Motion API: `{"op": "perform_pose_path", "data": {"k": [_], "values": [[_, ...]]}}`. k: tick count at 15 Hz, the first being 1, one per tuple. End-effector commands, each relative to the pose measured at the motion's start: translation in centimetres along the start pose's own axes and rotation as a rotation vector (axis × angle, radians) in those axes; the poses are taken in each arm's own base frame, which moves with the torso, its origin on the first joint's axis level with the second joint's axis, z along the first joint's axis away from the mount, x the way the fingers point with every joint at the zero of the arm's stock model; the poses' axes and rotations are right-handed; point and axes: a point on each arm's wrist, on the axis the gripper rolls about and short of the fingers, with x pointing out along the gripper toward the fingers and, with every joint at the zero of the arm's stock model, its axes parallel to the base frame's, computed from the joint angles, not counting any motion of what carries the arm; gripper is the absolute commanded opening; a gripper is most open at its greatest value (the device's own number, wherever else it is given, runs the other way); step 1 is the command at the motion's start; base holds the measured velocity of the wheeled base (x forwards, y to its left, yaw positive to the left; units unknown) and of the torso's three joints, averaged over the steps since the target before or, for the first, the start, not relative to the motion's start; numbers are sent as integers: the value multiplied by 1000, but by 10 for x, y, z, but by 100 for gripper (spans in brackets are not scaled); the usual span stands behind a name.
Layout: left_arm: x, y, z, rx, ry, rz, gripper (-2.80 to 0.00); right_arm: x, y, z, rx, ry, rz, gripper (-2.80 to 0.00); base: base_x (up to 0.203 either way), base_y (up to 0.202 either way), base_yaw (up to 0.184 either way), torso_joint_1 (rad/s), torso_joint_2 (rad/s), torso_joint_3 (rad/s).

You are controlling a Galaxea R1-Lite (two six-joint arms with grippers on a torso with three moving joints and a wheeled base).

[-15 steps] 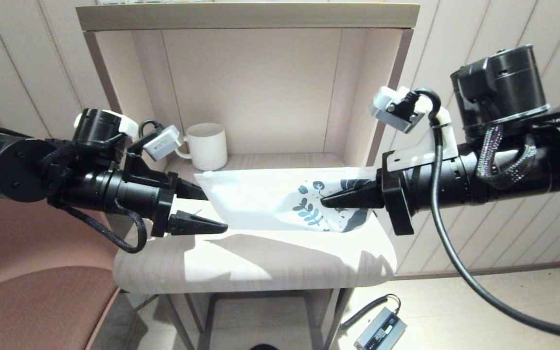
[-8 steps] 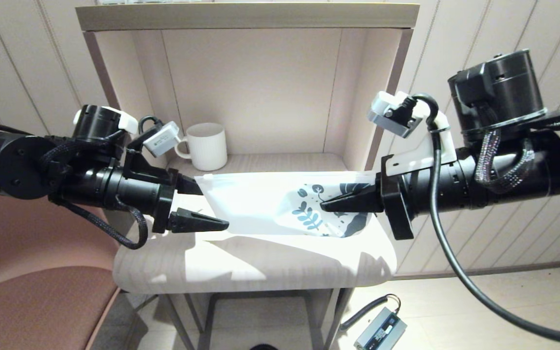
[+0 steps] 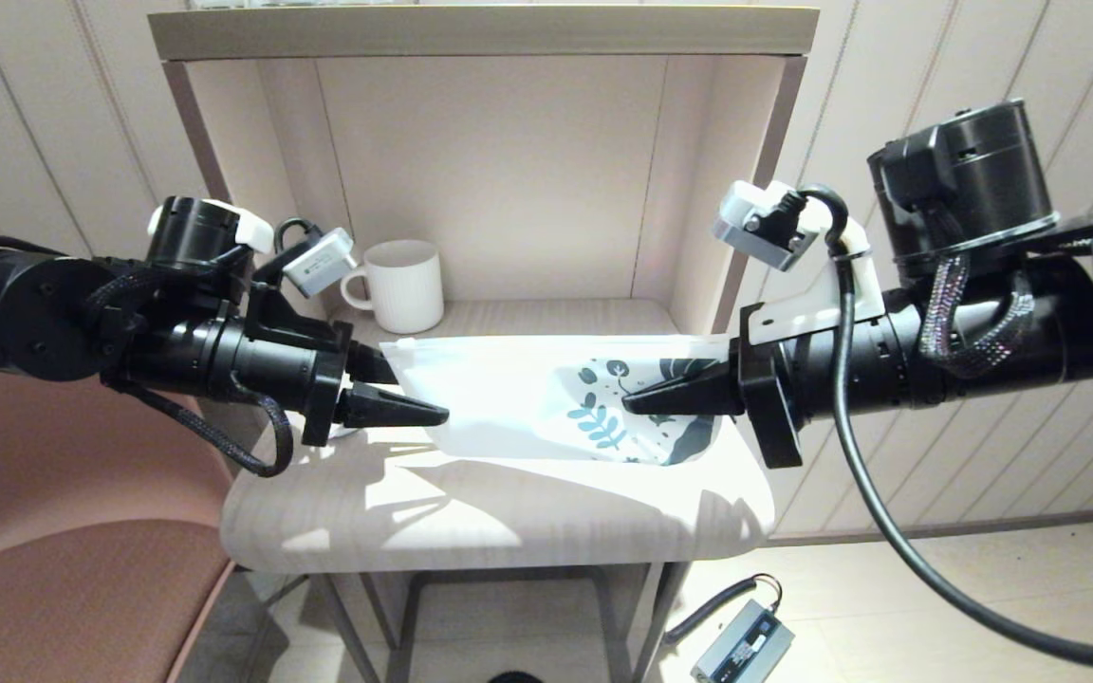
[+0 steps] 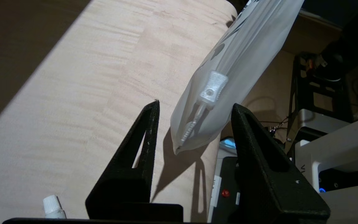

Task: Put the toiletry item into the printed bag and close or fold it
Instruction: Pick up the toothpaste

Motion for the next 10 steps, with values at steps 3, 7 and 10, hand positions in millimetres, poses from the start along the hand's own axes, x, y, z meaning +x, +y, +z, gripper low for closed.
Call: {"op": "perform_pose_path", "data": {"k": [3,7,10], "values": [[4,0,2,9,-3,-14,-280,1,0,-1,0,3,7,-280,0,0,0,0,0,0],[6,0,1,6,-8,-38,-280,3,0,-2,3,8,10,-280,0,0,0,0,0,0],[7,0,1,12,-17,-53,-280,12,1,-3,3,18,32,-280,0,0,0,0,0,0]]}}
